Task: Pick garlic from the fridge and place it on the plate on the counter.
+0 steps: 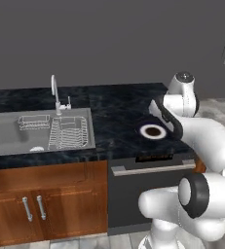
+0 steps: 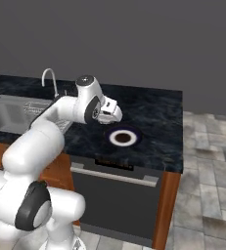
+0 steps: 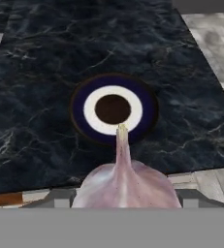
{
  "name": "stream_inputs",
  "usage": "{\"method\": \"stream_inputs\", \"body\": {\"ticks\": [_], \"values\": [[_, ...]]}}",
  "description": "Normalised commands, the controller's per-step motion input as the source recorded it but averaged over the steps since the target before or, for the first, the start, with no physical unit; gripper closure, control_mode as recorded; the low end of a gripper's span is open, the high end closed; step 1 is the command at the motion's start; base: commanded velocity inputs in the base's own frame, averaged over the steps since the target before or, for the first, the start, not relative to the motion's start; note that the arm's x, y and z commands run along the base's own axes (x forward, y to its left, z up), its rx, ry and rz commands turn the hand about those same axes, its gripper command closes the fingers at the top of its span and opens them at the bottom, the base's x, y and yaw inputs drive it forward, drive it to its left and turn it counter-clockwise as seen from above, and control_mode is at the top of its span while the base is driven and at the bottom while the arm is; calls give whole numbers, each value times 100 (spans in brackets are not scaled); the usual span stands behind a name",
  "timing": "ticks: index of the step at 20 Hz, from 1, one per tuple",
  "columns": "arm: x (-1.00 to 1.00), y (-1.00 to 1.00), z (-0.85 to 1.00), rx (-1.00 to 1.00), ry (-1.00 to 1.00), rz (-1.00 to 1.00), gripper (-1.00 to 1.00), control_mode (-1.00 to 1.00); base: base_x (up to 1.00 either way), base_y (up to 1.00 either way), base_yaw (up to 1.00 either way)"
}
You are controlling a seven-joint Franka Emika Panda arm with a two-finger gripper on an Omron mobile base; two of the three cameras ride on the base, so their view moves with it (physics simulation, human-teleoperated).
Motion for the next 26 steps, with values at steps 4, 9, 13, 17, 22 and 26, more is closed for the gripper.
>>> {"method": "stream_inputs", "body": {"ticks": [4,9,13,17,22,26], "values": [[26,-16,-37,6,27,0,100,-100,0,0,0],[27,-15,-31,1,16,0,100,-100,0,0,0],[29,-2,-23,0,0,0,100,-100,0,0,0],[43,0,-27,0,0,0,100,-100,0,0,0],[39,0,-47,0,0,0,100,-100,0,0,0],[47,-7,-54,0,0,0,100,-100,0,0,0]]}}
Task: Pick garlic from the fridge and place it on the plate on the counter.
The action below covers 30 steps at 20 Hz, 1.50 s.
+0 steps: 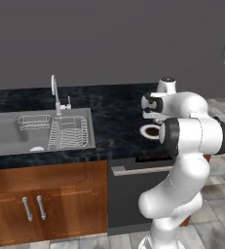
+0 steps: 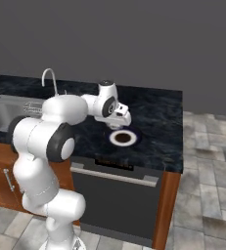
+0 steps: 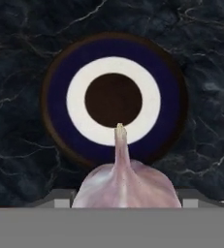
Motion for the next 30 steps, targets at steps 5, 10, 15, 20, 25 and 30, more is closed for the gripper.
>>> {"method": "stream_inputs", "body": {"ticks": [5,10,15,20,25,30], "values": [[52,-14,-39,0,1,0,100,-100,0,0,0],[44,-16,-25,0,2,0,100,-100,0,0,0],[2,0,-45,0,0,0,100,-100,0,0,0],[7,0,-48,0,0,0,100,-100,0,0,0],[14,-5,-36,1,0,0,100,-100,0,0,0],[25,-11,-17,6,0,0,100,-100,0,0,0]]}}
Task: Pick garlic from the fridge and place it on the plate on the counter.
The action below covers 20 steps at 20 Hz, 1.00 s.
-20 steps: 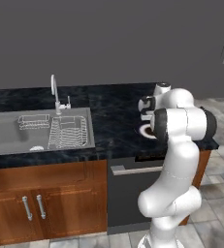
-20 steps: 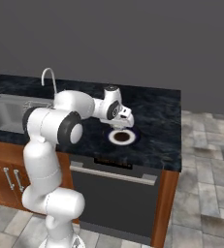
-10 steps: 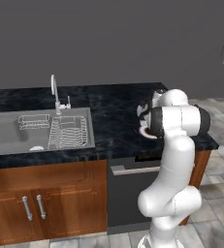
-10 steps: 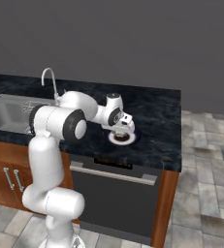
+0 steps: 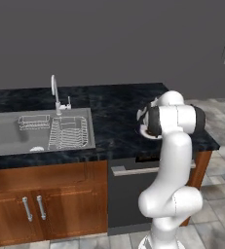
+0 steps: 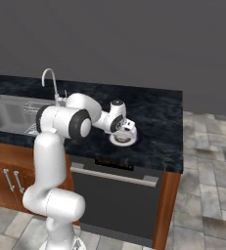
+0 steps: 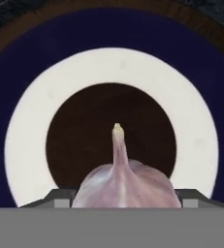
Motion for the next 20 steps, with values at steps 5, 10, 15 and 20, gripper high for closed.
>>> {"method": "stream_inputs", "body": {"ticks": [5,10,15,20], "values": [[31,-22,-19,4,0,0,100,-100,0,0,0],[9,-1,-5,1,0,0,-100,-100,0,0,0],[0,2,4,-1,1,0,-100,-100,0,0,0],[0,0,26,-7,8,0,-100,-100,0,0,0]]}}
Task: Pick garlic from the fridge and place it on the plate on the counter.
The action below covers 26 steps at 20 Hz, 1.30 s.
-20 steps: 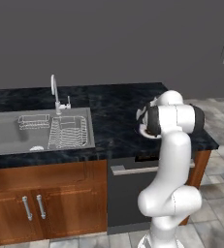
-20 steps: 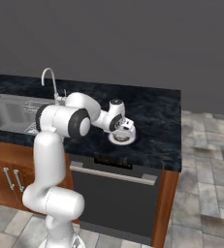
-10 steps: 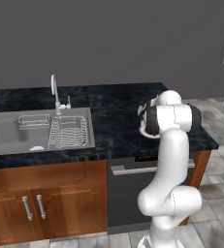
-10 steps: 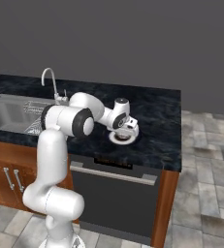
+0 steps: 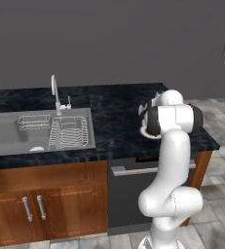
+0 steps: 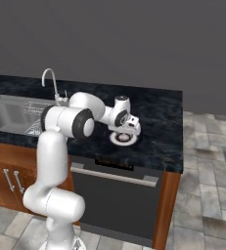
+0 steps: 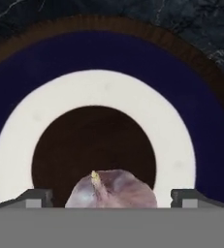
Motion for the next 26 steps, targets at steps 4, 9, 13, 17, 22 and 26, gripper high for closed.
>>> {"method": "stream_inputs", "body": {"ticks": [4,9,13,17,22,26], "values": [[0,0,41,-8,9,0,-100,-100,0,0,0],[-38,6,52,-3,11,-3,-100,-100,0,0,0],[-100,16,64,-1,3,-7,-100,-100,0,0,0],[-100,17,86,0,2,-4,-100,-100,0,0,0],[-100,28,95,0,-1,-2,-100,-100,0,0,0],[-100,43,78,0,-13,0,-100,-100,0,0,0]]}}
